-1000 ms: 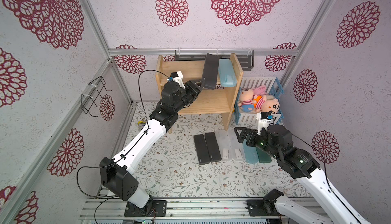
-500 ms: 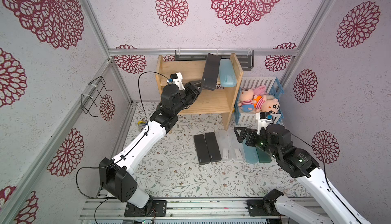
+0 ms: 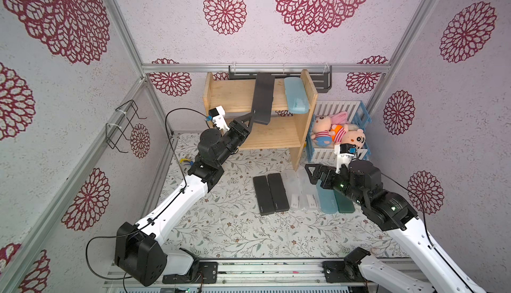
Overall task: Remove the pencil cases from the shelf
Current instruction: Pick up the pencil case from the shelf.
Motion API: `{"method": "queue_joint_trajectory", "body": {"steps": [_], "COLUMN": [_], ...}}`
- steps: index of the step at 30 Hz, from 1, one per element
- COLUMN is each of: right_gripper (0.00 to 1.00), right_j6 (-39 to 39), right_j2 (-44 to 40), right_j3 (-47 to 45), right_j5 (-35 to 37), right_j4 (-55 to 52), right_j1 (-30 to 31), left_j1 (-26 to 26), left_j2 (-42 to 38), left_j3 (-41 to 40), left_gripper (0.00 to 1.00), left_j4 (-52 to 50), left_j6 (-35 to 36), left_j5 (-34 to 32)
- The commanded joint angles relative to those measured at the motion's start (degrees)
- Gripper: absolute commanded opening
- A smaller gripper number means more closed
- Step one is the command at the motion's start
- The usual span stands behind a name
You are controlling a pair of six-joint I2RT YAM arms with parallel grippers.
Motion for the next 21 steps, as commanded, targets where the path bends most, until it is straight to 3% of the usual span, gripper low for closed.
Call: {"method": "queue_joint_trajectory", "body": {"steps": [1, 9, 15, 21], "right_gripper": [0.99, 0.99, 0.99, 0.99], "right_j6": [1.04, 3.45, 2.12, 1.79], "right_j2": [-0.21, 1.38, 8.61, 16.23], "right_j3": [2.70, 5.99, 11.35, 16.35], "right_j5": [-2.62, -1.93, 1.91, 2.57], "right_j4": [5.42, 14.08, 19.88, 28.78], "right_j1": [0.62, 8.03, 16.49, 22.02], "left_j1": [1.19, 1.46, 1.45, 0.84], "left_j2": [-3.37, -10.86, -18.72, -34.04], "left_j3": [-3.22, -12.29, -18.25, -29.25], "left_gripper": [0.00, 0.00, 0.00, 0.00], "left_j4": [10.01, 19.30, 18.14, 11.35], "left_j6": [4.56, 16.89, 23.61, 34.74], "left_j5": [0.51, 4.64, 7.05, 3.54]}}
